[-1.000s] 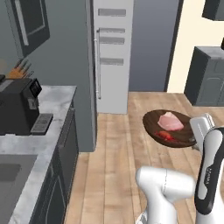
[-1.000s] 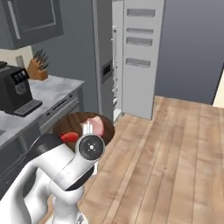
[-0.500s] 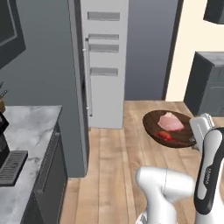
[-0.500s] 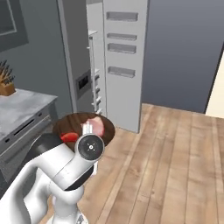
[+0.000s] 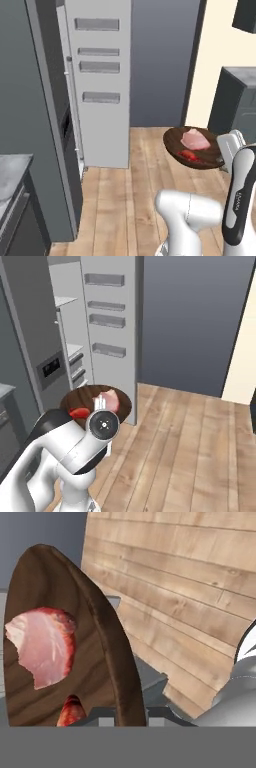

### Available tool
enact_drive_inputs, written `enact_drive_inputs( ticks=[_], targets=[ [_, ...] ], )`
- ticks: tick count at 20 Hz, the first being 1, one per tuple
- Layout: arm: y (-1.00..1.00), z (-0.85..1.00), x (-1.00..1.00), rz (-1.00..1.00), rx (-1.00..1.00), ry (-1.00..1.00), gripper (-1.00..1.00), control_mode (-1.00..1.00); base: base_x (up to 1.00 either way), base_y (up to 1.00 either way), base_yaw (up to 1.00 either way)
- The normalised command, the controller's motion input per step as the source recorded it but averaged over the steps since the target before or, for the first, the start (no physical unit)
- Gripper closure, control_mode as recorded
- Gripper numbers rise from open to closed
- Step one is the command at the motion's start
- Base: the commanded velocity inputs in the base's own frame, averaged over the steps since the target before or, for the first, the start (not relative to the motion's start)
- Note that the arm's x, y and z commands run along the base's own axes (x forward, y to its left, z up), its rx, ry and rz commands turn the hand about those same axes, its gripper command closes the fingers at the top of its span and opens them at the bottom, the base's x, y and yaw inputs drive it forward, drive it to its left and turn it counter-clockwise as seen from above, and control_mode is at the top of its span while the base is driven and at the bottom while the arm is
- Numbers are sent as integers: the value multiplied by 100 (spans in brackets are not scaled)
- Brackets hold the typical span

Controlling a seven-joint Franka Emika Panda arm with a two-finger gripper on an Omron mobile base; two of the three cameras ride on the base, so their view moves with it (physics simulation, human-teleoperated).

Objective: Place the bowl with the lime and corn on the second highest shelf of the fridge. Place the bowl with the fish and steak on the top shelf of the fridge.

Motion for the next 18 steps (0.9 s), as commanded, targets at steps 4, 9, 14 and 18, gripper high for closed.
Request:
enact_drive_inputs(
  ticks=[4, 9, 14, 18],
  targets=[
    [0, 0, 0, 0, 0, 0, 100, 100, 100, -63, 0],
    [0, 0, 0, 0, 0, 0, 100, 100, 100, -53, 4],
    [0, 0, 0, 0, 0, 0, 100, 100, 99, -35, 51],
    [0, 0, 0, 0, 0, 0, 100, 100, 61, -28, 83]
  ],
)
